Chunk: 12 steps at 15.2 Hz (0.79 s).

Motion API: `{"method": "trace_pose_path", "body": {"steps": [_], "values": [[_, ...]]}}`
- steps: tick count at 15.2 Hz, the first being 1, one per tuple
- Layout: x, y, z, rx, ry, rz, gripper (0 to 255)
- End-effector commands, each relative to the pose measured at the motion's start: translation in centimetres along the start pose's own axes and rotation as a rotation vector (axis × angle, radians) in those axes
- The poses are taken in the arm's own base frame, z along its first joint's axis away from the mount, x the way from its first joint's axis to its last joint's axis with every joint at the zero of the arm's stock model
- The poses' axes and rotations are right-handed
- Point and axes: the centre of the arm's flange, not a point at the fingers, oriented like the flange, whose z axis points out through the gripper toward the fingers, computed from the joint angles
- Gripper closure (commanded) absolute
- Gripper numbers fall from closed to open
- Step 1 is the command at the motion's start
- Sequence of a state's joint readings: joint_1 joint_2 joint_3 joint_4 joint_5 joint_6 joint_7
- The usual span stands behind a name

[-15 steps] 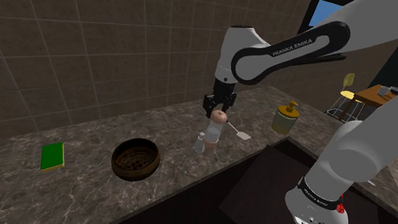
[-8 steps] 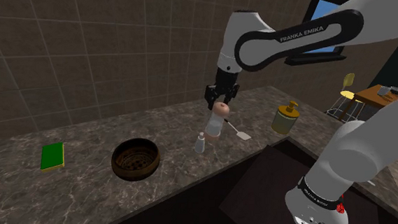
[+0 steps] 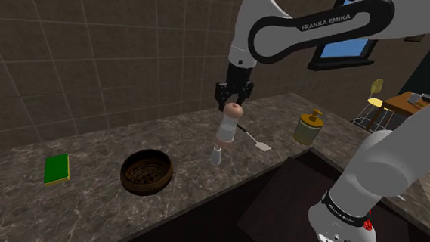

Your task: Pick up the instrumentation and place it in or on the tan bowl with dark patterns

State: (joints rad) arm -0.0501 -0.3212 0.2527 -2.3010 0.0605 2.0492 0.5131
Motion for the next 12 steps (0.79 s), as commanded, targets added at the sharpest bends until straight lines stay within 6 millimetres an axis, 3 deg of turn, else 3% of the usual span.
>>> {"method": "trace_pose_path", "body": {"steps": [1, 12], "values": [[0.7, -2.2, -0.5, 0.0, 0.0, 0.001, 255], [4.6, -15.9, -3.2, 0.0, 0.0, 0.001, 255]]}}
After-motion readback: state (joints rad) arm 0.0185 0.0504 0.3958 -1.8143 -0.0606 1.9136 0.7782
